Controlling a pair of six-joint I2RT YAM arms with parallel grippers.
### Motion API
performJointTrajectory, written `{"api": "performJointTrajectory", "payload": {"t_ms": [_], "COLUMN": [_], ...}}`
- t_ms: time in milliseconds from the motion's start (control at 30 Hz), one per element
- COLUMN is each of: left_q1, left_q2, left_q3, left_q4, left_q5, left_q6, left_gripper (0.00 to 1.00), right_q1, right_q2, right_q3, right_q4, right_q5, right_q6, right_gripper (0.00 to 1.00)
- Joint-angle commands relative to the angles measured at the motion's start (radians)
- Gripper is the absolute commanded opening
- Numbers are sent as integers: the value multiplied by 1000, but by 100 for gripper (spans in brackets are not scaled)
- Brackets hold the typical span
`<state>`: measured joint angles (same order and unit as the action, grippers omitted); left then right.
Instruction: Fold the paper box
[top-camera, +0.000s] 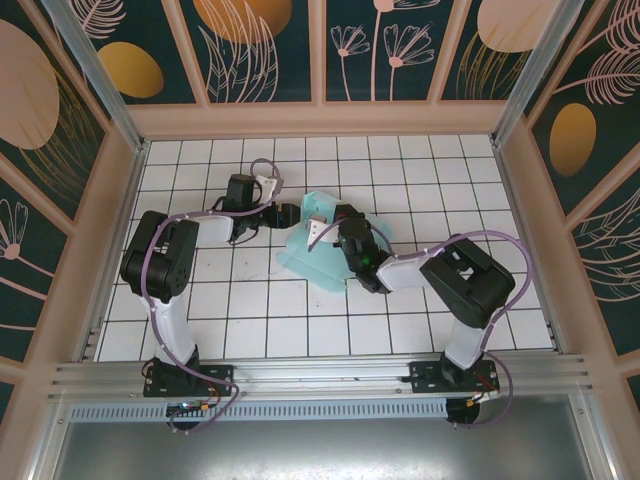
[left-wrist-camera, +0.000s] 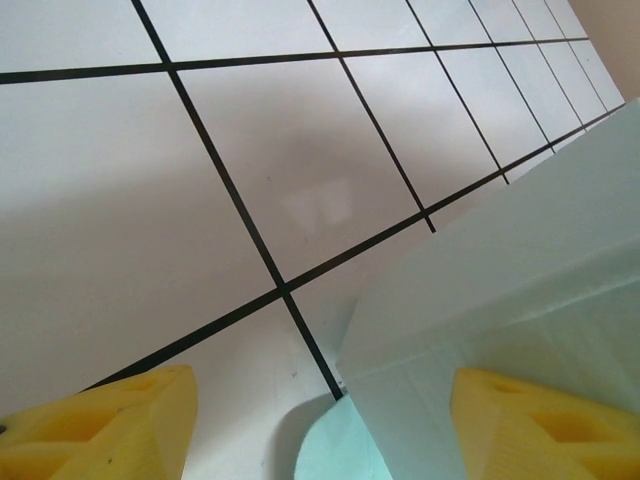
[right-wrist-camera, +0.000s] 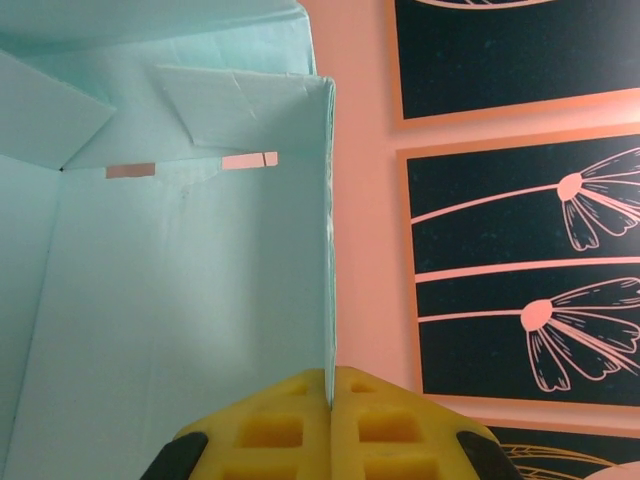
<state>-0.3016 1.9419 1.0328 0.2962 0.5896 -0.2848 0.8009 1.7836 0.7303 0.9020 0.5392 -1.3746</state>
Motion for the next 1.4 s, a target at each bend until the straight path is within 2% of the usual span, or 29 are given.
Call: {"api": "performJointTrajectory", "payload": {"t_ms": [0,233,700,933,1367], "left_q1": [-5,-6,-21,-32,-60], "left_q2": [8,-1,20,23,45], "left_q3": [-16,-36,-34,-33,-8], "left_q4": [40,59,89,81,76], "left_q5": [23,-12,-17,-13,-45], "left_q6": [8,16,25,49,52], "left_gripper": [67,66,63,54,54], "right_q1": [17,14,4,1,4], "right_q2": [27,49,105,106,86], "right_q3": [-13,-8,-26,-26,-23], "right_q4": [82,65,190,184,109], "right_q5": [27,21,39,33,8], "right_q6": [-33,-30,-76,-63,-5], "right_gripper": [0,0,0,0,0]}}
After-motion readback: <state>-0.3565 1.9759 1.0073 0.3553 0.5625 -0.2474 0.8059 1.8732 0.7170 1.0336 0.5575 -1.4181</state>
